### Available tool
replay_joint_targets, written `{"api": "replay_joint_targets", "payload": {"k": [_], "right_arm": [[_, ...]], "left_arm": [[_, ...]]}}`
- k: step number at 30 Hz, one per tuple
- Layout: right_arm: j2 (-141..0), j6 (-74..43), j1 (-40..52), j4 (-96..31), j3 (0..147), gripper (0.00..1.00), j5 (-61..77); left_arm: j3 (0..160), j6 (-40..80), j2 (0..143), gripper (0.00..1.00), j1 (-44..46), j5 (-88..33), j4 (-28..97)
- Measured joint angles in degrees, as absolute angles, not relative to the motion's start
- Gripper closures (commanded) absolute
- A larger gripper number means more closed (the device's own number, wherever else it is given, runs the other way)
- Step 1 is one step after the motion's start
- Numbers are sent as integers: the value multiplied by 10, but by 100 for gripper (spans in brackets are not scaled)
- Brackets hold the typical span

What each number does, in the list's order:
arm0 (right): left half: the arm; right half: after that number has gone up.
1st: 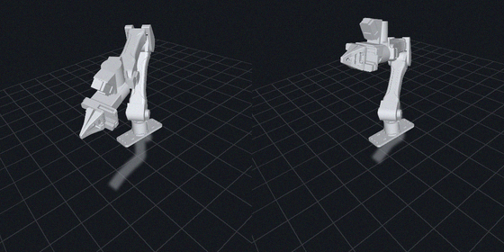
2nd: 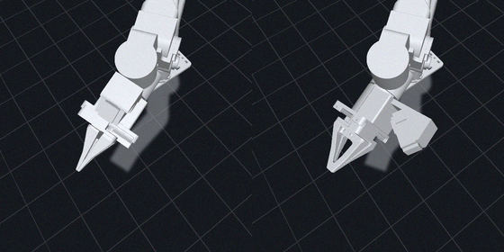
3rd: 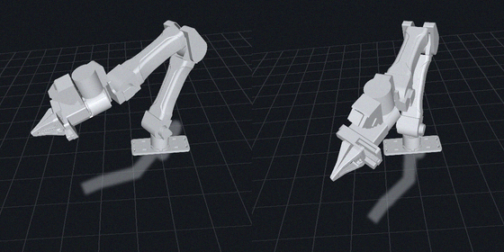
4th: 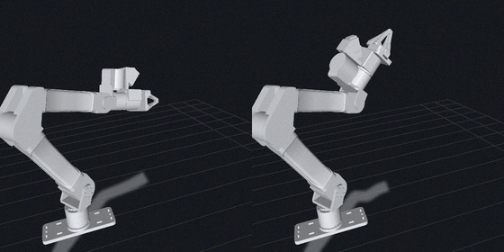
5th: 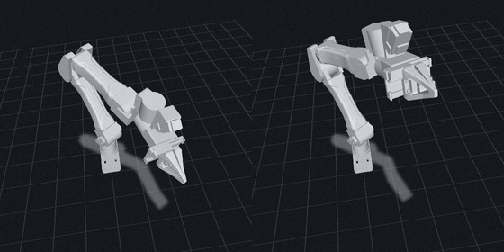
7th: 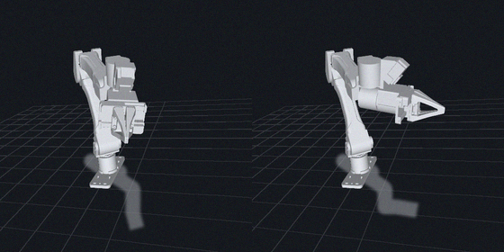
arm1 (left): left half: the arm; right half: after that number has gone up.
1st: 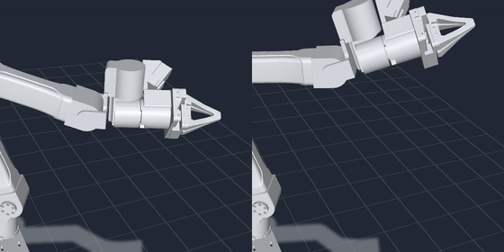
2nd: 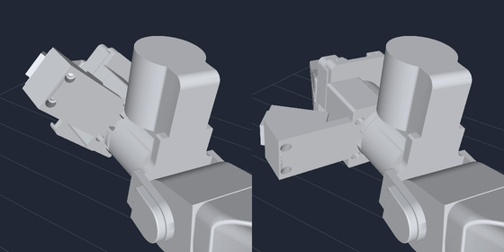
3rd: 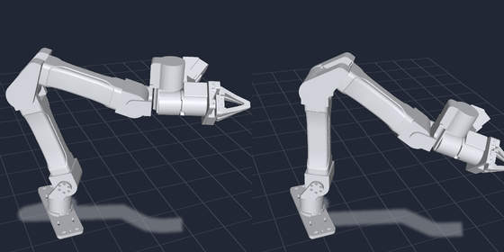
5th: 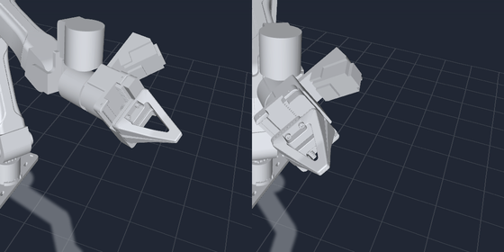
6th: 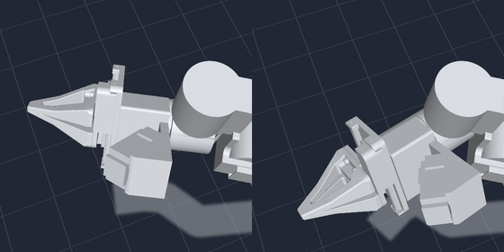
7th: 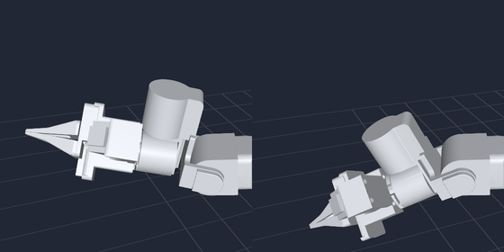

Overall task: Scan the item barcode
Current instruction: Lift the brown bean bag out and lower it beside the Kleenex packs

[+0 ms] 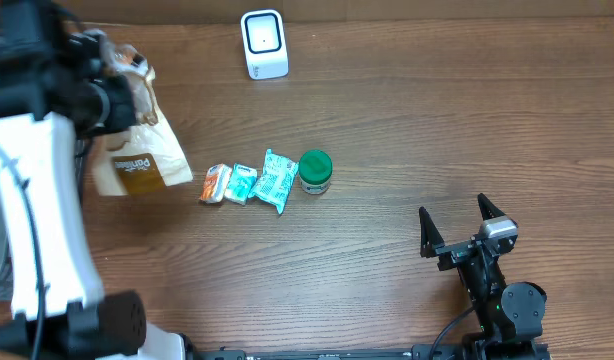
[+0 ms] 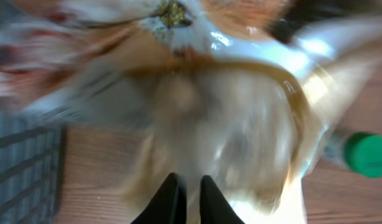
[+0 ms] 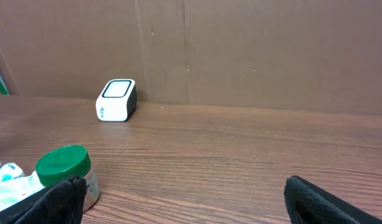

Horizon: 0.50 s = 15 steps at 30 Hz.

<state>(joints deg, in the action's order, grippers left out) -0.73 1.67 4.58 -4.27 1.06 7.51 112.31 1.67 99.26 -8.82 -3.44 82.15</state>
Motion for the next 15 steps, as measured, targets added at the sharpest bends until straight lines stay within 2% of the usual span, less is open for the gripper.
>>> {"api": "replay_joint_targets", "payload": {"k": [6,15], "right_arm": [[-7,17,46,-43,11,0,75],[-7,17,46,-43,11,0,75]], "left_arm": [[1055,16,1068,96,-52,12,770],[1045,16,1160,96,-44,45,748]]}}
